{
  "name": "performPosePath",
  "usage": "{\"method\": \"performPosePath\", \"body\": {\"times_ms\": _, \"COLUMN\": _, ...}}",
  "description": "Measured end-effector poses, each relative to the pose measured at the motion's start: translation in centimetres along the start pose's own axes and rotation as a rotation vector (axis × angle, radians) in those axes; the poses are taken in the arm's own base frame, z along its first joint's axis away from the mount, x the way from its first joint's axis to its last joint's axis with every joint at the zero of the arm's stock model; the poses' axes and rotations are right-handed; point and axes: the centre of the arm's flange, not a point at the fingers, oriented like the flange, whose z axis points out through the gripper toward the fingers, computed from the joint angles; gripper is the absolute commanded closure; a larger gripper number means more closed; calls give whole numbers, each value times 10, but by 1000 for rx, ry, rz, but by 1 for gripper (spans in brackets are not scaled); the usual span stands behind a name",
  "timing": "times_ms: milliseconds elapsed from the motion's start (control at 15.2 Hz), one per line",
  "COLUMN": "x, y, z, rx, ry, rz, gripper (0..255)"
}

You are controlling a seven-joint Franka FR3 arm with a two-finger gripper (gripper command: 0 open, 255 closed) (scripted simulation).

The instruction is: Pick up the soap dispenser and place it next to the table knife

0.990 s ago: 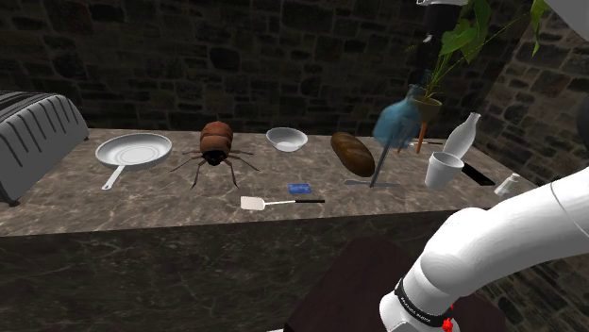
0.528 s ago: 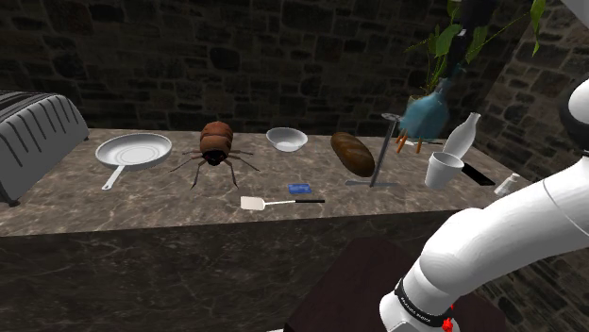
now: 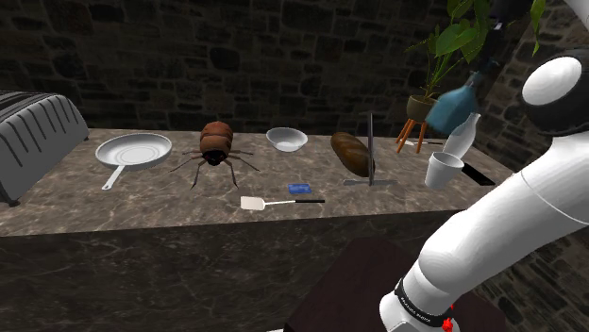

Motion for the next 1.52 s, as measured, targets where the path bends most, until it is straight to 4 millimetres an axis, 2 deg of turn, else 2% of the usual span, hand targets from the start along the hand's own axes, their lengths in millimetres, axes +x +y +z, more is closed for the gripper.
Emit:
{"method": "performPosePath", "body": {"times_ms": 264, "x": -3, "y": 3, "z": 16, "rx": 0, "ry": -1, "rz": -2, "gripper": 255}}
{"method": "performPosePath", "body": {"times_ms": 1518, "x": 4, "y": 7, "z": 115, "rx": -1, "ry": -1, "rz": -2, "gripper": 255}}
